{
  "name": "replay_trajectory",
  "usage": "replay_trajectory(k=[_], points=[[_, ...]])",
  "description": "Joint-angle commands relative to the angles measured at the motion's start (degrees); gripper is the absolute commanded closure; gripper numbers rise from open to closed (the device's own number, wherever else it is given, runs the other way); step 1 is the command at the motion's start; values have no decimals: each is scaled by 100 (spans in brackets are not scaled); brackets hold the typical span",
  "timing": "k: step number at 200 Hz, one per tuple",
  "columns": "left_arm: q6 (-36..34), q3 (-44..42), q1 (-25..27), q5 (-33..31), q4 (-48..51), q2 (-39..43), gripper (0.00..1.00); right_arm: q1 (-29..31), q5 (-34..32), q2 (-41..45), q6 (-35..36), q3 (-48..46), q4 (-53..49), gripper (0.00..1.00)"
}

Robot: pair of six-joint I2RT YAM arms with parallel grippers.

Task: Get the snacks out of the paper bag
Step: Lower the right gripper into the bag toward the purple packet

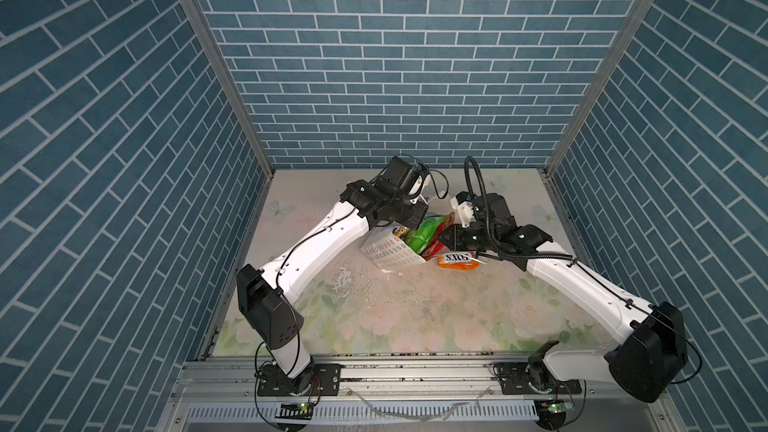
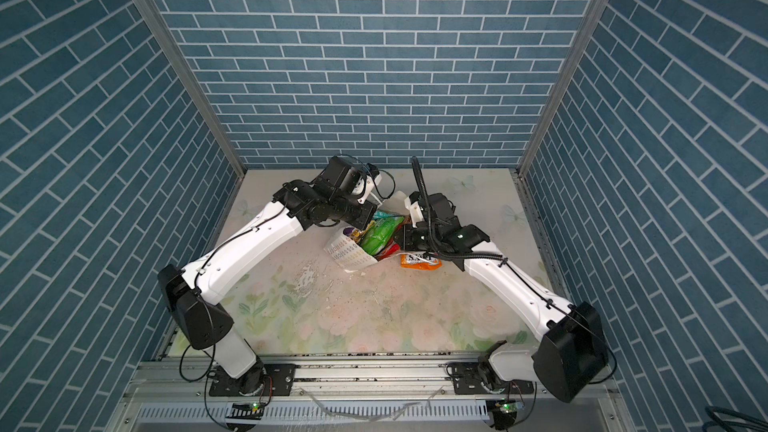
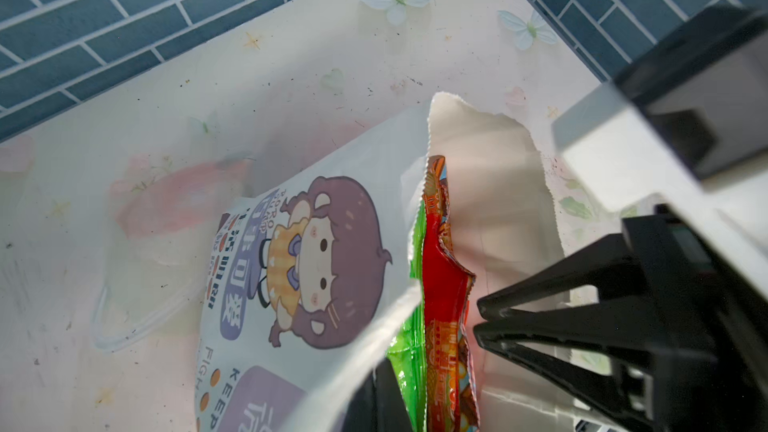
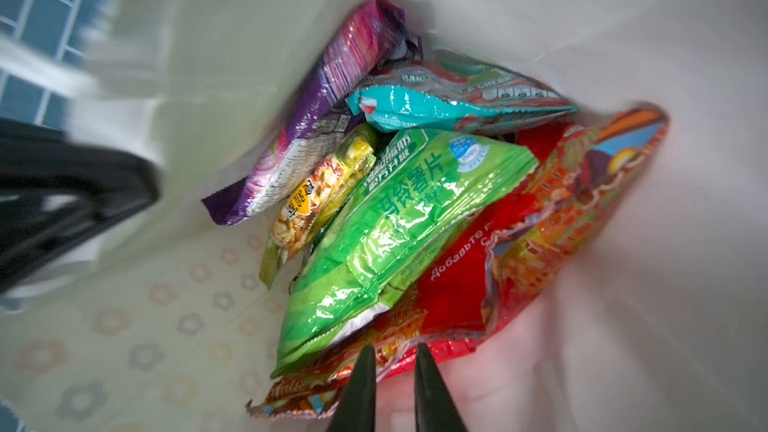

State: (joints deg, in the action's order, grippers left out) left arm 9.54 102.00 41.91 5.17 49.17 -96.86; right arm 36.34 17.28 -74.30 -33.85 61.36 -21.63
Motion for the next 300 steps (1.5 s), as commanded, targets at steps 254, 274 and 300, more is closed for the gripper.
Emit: replay_trajectory(k=[254, 274, 300], points=[[188, 672, -22, 922, 66, -283, 100, 414, -438, -1050, -2029, -293, 3323, 66], [172, 642, -77, 972, 75, -258, 100, 428, -523, -1093, -2038, -259, 3279, 66], [171, 601, -135, 1053, 32, -255, 100, 453, -550, -1198, -2073, -225, 3342, 65]])
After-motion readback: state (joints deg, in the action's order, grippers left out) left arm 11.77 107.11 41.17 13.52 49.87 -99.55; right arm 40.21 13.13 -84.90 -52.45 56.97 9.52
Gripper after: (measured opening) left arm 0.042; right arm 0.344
